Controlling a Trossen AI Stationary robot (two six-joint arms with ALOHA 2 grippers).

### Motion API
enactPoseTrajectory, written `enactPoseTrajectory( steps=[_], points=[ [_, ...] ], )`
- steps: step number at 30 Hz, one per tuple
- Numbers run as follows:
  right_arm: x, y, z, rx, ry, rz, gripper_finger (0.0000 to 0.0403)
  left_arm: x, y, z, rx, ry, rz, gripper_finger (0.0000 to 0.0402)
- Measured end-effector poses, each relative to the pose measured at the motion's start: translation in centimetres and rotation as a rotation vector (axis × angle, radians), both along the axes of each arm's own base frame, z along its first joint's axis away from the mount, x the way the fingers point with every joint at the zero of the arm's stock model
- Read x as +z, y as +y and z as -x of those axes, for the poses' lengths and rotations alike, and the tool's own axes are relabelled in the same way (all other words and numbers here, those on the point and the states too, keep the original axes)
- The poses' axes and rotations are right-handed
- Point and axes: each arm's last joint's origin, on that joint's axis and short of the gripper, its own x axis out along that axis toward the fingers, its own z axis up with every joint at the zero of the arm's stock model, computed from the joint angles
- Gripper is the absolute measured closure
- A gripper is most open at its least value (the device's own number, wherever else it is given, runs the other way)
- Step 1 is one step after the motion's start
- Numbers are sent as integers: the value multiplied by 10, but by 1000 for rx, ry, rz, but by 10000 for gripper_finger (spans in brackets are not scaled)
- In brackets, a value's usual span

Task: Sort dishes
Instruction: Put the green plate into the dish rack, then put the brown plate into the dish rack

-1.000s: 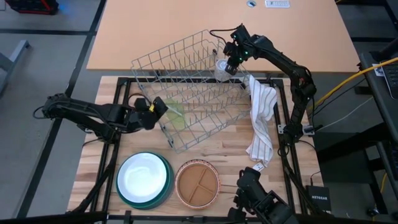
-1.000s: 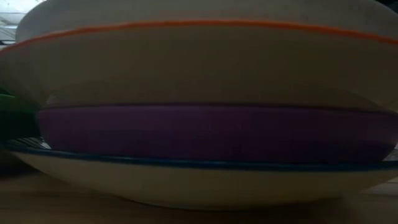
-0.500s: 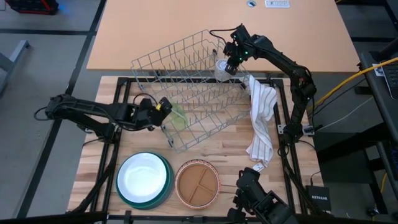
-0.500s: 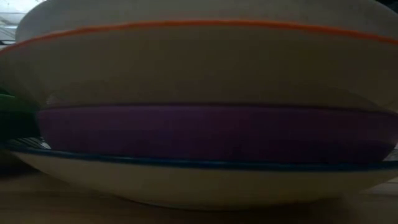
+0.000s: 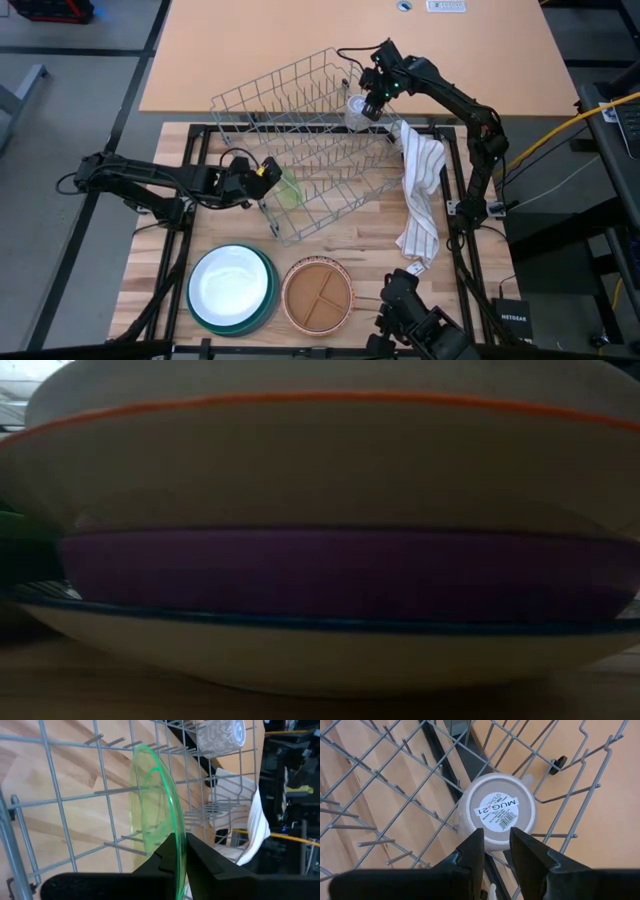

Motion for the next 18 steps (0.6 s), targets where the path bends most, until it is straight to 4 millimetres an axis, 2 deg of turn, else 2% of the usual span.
enactPoseTrajectory(
  steps=[12,18],
  points=[
    [-1,1,1,0,14,-16,306,0,0,0,-27,27,-24,319],
    [-1,2,1,0,17,-20,306,-1,-3,-1,-120,53,18,307]
  ],
)
